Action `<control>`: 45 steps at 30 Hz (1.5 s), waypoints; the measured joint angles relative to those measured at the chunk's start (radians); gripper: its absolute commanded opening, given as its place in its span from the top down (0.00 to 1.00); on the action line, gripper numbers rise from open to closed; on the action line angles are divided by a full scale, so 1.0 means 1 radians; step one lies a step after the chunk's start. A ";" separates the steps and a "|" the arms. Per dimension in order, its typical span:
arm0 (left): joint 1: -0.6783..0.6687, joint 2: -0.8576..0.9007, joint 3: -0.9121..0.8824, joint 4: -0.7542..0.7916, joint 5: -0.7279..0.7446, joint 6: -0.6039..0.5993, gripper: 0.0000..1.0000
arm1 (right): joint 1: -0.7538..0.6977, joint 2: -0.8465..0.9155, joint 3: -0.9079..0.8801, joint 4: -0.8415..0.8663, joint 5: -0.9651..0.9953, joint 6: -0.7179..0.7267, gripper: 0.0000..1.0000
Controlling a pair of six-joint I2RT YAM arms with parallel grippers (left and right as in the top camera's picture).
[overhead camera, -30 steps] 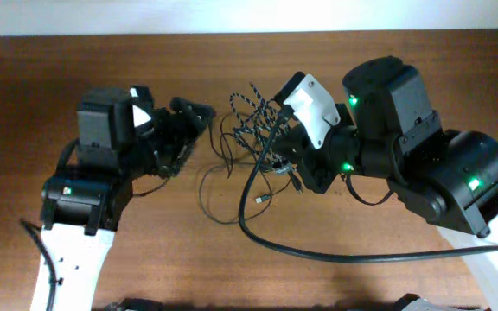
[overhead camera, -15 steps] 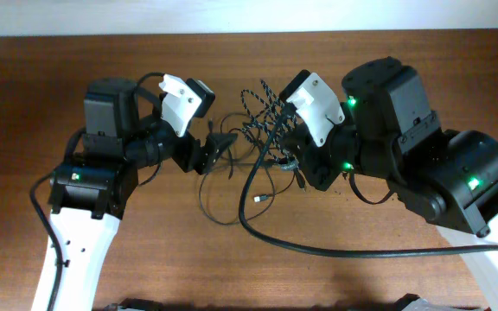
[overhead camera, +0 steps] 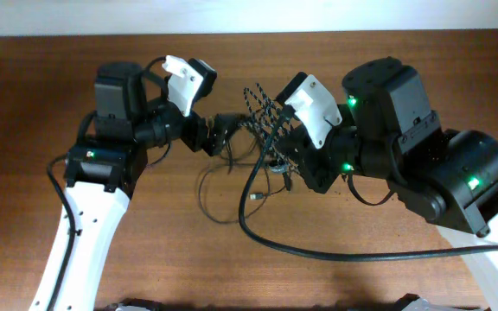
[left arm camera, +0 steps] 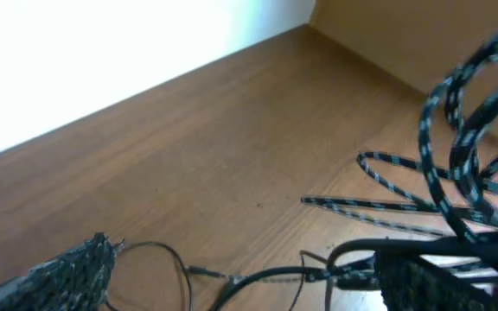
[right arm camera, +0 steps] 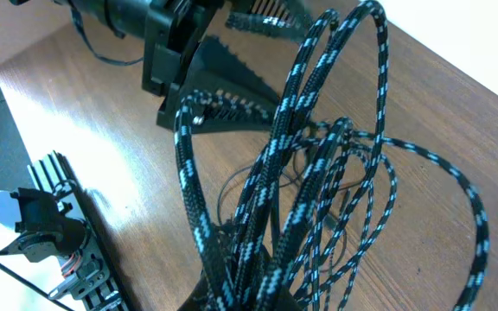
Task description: Untangle cables
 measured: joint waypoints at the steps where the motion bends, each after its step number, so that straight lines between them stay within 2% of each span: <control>1: -0.007 0.000 0.000 0.023 0.000 -0.026 0.01 | 0.000 0.000 0.000 0.000 -0.004 0.000 0.96; 4: -0.069 0.007 -0.005 0.160 0.058 -0.069 0.01 | 0.000 -0.002 0.000 -0.004 -0.011 0.003 0.96; 7: -0.070 0.008 -0.005 0.161 0.097 -0.074 0.01 | 0.000 -0.007 0.000 -0.005 -0.045 0.003 0.96; 9: -0.074 0.031 -0.005 0.159 0.116 -0.075 0.17 | 0.000 -0.007 0.000 -0.005 -0.072 0.004 0.96; 10: -0.080 0.073 -0.005 0.156 0.078 -0.082 0.20 | 0.000 -0.007 0.000 -0.009 -0.083 0.004 0.96; 11: -0.083 0.095 -0.004 0.137 -0.019 -0.085 0.19 | 0.000 -0.007 0.000 -0.015 -0.083 0.003 0.96; 12: -0.085 0.109 -0.004 0.137 -0.105 -0.118 0.01 | 0.000 -0.006 0.000 -0.016 -0.082 0.004 0.96; 14: -0.085 0.116 -0.004 0.140 -0.208 -0.160 0.01 | 0.000 -0.005 0.000 -0.016 -0.084 0.003 0.96; 16: -0.081 0.116 -0.004 0.140 -0.335 -0.286 0.00 | 0.000 0.000 0.000 -0.015 -0.082 0.004 0.96; 17: -0.071 0.116 -0.004 0.140 -0.373 -0.344 0.80 | 0.000 0.000 0.000 -0.013 -0.082 0.004 0.96; 18: -0.061 0.116 -0.004 0.136 -0.403 -0.388 1.00 | 0.000 0.000 0.000 -0.012 -0.082 0.004 0.96; 23: -0.062 0.116 -0.003 0.102 -0.438 -0.422 1.00 | 0.000 0.008 0.000 -0.015 -0.084 0.004 0.96; 25: -0.046 0.119 0.000 0.016 -0.659 -0.502 1.00 | 0.000 0.006 0.000 -0.028 -0.044 0.004 0.96; 26: -0.037 0.121 0.006 -0.120 -0.816 -0.613 1.00 | 0.000 0.004 0.000 -0.027 0.048 0.023 0.96; 27: 0.008 0.124 0.000 -0.250 -0.991 -0.771 0.93 | -0.002 0.000 0.000 -0.027 0.137 0.053 0.96; 28: 0.050 0.124 0.002 -0.299 -1.019 -0.846 0.18 | -0.023 -0.005 0.000 -0.027 0.170 0.085 0.96; 29: 0.081 0.124 0.000 -0.282 -0.999 -0.858 0.01 | -0.032 -0.008 0.001 -0.027 0.169 0.093 0.96; 30: 0.112 0.124 -0.001 -0.160 -0.803 -0.706 0.01 | -0.033 -0.008 0.001 -0.024 0.165 0.101 0.96; 31: 0.114 0.124 -0.001 -0.123 -0.620 -0.565 0.00 | -0.033 -0.010 0.001 -0.026 0.162 0.107 0.96; 33: 0.112 0.124 -0.001 -0.141 -0.297 -0.332 0.01 | -0.033 -0.010 0.001 -0.028 0.161 0.112 0.96; 34: 0.112 0.100 -0.003 -0.181 -0.256 -0.281 0.01 | -0.033 -0.010 0.001 -0.029 0.162 0.113 0.96; 35: 0.112 -0.016 -0.010 -0.190 -0.245 -0.238 0.01 | -0.033 -0.010 0.001 -0.029 0.162 0.113 0.96; 36: 0.112 -0.130 -0.034 -0.168 -0.290 -0.235 0.01 | -0.033 -0.011 0.002 -0.028 0.163 0.113 0.96; 37: 0.112 -0.477 -0.153 -0.137 -0.405 -0.250 0.01 | -0.034 -0.012 0.003 -0.030 0.161 0.112 0.96; 38: 0.113 -0.607 -0.291 0.033 -0.433 -0.301 0.06 | -0.035 -0.013 0.005 -0.021 0.161 0.113 0.96; 39: 0.112 -0.788 -0.557 0.134 -0.454 -0.370 0.09 | -0.037 -0.016 0.007 -0.021 0.150 0.113 0.96; 40: 0.113 -0.850 -0.732 0.344 -0.449 -0.414 0.07 | -0.037 -0.016 0.007 -0.022 0.125 0.114 0.96; 41: 0.112 -0.839 -0.870 0.555 -0.446 -0.485 0.07 | -0.037 -0.017 0.007 -0.022 0.111 0.113 0.96; 42: 0.112 -0.793 -0.898 0.703 -0.438 -0.509 0.11 | -0.037 -0.017 0.007 -0.017 0.097 0.113 0.96; 45: 0.077 -0.465 -0.909 1.058 -0.305 -0.534 0.10 | -0.037 -0.010 0.006 0.003 0.048 0.115 0.95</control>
